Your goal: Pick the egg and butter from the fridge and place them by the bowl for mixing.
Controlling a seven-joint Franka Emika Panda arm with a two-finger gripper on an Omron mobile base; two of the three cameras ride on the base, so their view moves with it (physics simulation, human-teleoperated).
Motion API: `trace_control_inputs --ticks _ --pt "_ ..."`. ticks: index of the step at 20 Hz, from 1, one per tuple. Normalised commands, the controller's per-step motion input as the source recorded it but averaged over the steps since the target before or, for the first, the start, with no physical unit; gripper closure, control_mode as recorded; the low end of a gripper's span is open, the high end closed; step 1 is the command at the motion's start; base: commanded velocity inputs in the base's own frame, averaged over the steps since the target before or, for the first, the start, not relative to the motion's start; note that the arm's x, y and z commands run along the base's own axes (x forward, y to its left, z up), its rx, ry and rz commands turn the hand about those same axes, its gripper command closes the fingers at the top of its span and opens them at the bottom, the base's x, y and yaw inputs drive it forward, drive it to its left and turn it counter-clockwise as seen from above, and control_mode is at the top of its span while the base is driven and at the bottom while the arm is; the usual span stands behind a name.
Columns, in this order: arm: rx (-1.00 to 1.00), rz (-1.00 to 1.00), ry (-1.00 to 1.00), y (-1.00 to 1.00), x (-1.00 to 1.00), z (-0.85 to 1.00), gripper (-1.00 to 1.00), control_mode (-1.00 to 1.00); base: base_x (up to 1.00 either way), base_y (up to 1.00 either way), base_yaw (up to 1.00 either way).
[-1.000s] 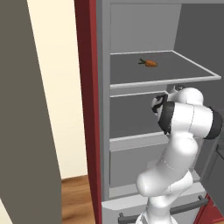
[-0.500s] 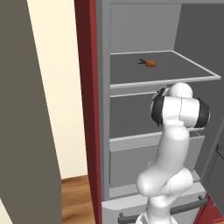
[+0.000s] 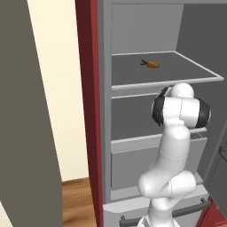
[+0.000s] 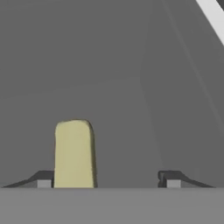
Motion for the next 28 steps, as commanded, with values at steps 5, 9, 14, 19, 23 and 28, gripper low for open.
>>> trace_control_inputs --ticks 5,9,14,19,23,28 --pt "-0.05 0.0 0.0 0.25 -0.27 -0.53 1.0 -1.0 0.0 0.0 0.0" --pt "-0.02 0.0 0.0 0.27 -0.5 -0.41 1.0 -1.0 0.0 0.0 0.0" --pt "0.0 0.0 0.0 0.36 -0.6 -0.09 1.0 -1.0 0.0 0.0 0.0" --pt "0.0 0.0 0.0 0.35 -0.58 0.29 1.0 -1.0 0.0 0.0 0.0" --pt "0.0 0.0 0.01 0.32 -0.48 0.52 1.0 -1.0 0.0 0.0 0.0" --pt "0.0 0.0 0.0 0.23 -0.4 0.66 1.0 -1.0 0.0 0.0 0.0"
